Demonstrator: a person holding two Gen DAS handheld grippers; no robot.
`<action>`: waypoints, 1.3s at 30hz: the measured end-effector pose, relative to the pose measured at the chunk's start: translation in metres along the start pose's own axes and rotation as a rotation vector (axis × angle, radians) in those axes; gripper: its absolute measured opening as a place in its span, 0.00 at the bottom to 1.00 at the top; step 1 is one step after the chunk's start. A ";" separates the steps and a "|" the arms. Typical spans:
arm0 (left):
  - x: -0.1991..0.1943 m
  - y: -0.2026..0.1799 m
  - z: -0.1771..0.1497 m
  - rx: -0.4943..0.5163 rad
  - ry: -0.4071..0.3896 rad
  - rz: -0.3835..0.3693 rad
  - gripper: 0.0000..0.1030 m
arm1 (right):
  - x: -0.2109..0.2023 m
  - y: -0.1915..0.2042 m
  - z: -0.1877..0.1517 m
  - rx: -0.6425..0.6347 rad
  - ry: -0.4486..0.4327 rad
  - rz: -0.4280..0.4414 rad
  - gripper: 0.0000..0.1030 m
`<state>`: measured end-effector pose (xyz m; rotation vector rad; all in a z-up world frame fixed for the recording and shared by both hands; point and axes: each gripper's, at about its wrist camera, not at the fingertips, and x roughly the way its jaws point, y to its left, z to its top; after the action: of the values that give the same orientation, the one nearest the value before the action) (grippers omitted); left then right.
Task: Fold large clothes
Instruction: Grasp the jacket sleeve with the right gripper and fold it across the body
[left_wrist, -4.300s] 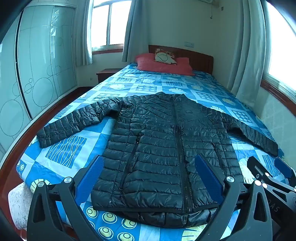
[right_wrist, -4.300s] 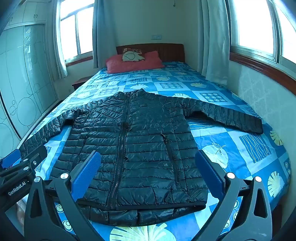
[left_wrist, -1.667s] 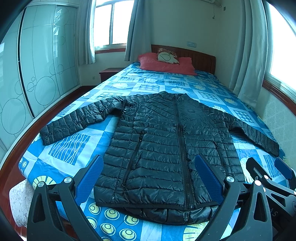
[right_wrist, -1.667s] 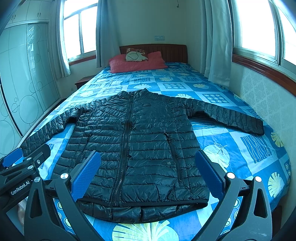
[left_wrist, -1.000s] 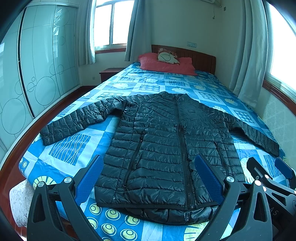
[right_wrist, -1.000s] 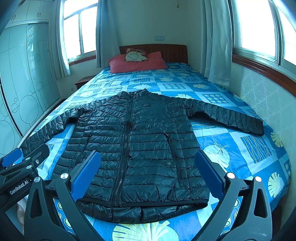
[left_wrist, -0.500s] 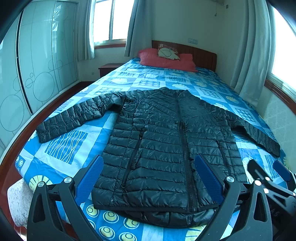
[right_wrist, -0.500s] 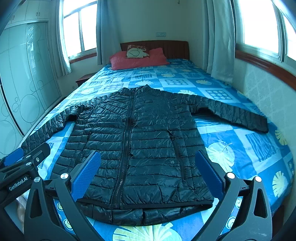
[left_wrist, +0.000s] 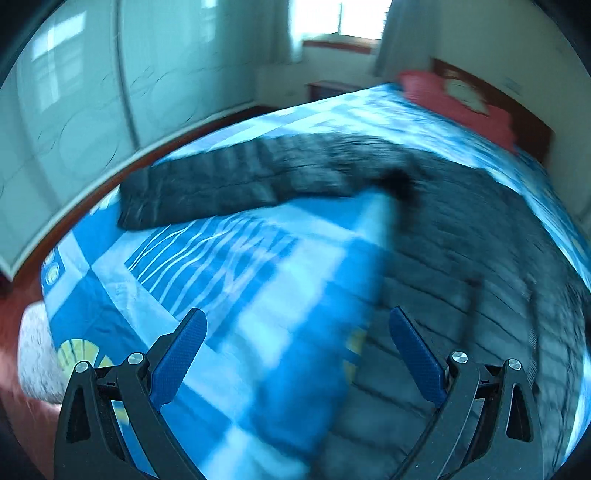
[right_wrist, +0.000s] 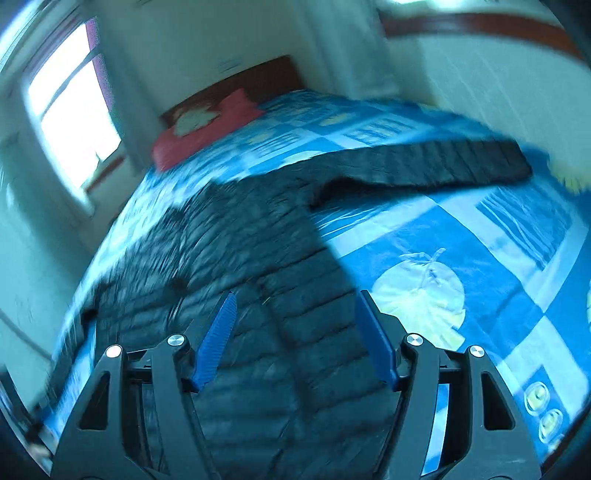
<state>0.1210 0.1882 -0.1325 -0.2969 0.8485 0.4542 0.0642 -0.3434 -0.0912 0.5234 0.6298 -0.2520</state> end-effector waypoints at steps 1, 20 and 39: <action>0.011 0.010 0.004 -0.025 0.006 0.019 0.95 | 0.009 -0.020 0.009 0.056 -0.006 -0.013 0.65; 0.083 0.063 -0.001 -0.143 -0.011 0.200 0.96 | 0.108 -0.282 0.092 0.666 -0.183 0.001 0.66; 0.087 0.058 -0.006 -0.132 -0.030 0.222 0.96 | 0.148 -0.302 0.149 0.563 -0.274 -0.161 0.12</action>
<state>0.1381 0.2593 -0.2079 -0.3183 0.8275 0.7218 0.1401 -0.6879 -0.1975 0.9608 0.3263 -0.6513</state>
